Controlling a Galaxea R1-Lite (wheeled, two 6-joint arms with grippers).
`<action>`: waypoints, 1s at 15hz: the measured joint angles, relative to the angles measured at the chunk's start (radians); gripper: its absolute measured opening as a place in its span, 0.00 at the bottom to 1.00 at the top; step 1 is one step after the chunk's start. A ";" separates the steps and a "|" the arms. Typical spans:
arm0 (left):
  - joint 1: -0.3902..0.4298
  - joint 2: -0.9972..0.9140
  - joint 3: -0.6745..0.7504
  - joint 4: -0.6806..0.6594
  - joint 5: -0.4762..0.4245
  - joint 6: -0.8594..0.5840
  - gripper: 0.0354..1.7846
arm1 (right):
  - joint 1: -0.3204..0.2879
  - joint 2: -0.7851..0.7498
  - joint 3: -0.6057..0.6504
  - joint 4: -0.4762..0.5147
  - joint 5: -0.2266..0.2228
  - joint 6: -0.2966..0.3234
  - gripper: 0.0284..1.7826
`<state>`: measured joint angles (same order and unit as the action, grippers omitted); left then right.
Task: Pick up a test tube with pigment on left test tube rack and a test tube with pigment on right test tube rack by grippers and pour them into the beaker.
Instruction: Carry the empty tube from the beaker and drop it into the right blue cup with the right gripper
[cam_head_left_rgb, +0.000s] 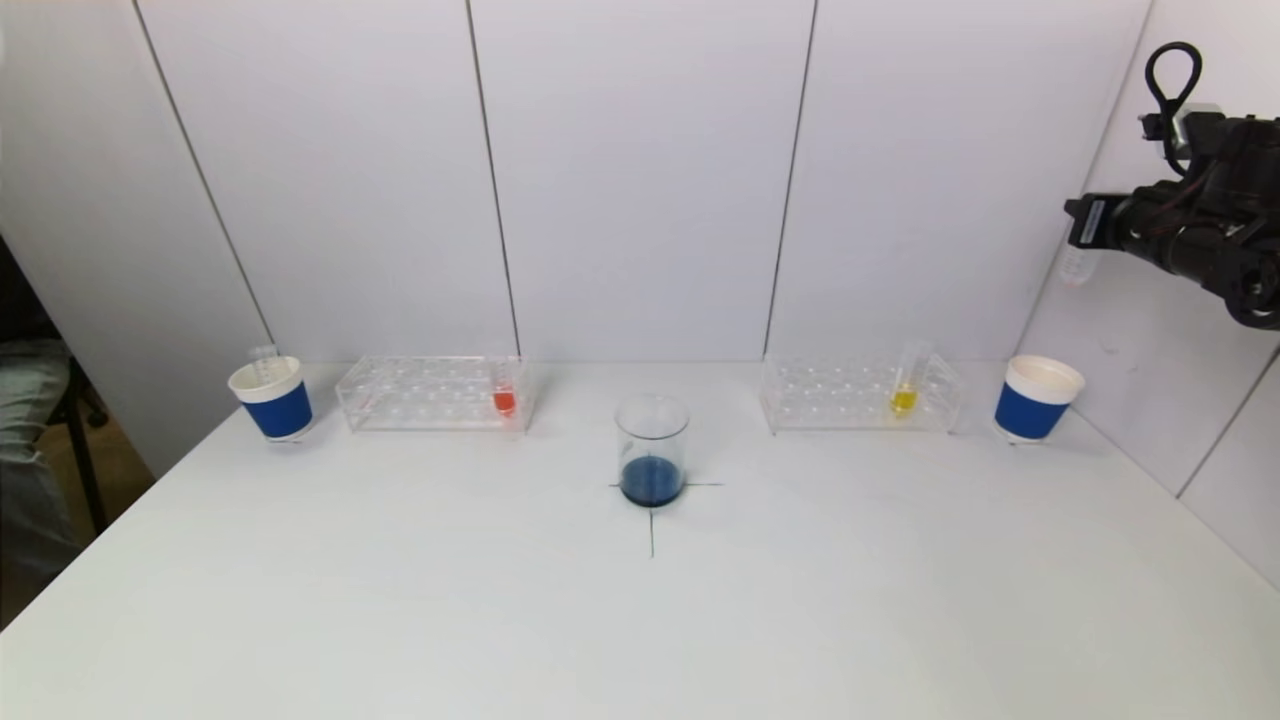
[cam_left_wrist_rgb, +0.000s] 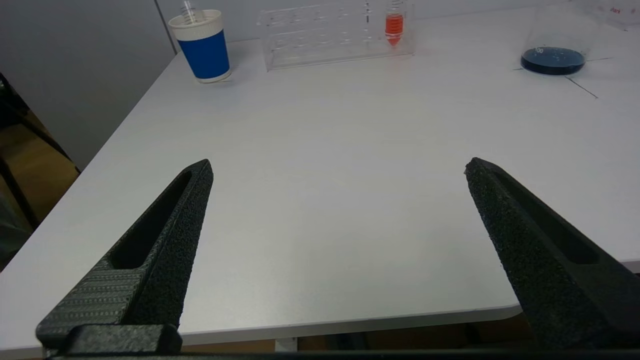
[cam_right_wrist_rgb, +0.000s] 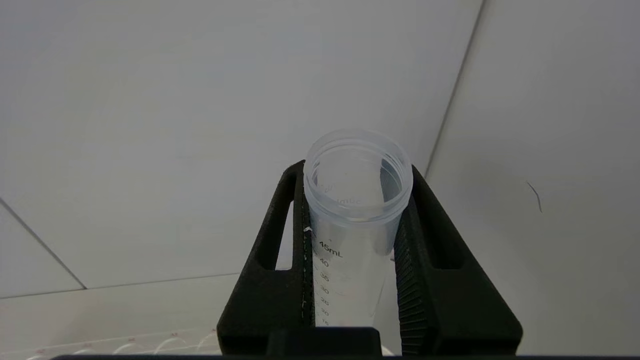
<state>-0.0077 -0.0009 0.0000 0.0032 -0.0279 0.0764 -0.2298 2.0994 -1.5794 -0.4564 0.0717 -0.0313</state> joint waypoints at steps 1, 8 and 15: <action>0.000 0.000 0.000 0.000 0.000 0.000 0.99 | -0.003 0.005 0.006 0.000 0.001 0.001 0.28; 0.000 0.000 0.000 0.000 0.000 0.000 0.99 | -0.020 0.049 0.034 -0.024 0.002 0.014 0.28; 0.000 0.000 0.000 0.000 0.001 0.000 0.99 | -0.022 0.094 0.074 -0.100 0.001 0.013 0.28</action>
<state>-0.0077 -0.0009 0.0000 0.0032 -0.0272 0.0768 -0.2519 2.1932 -1.5057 -0.5566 0.0730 -0.0181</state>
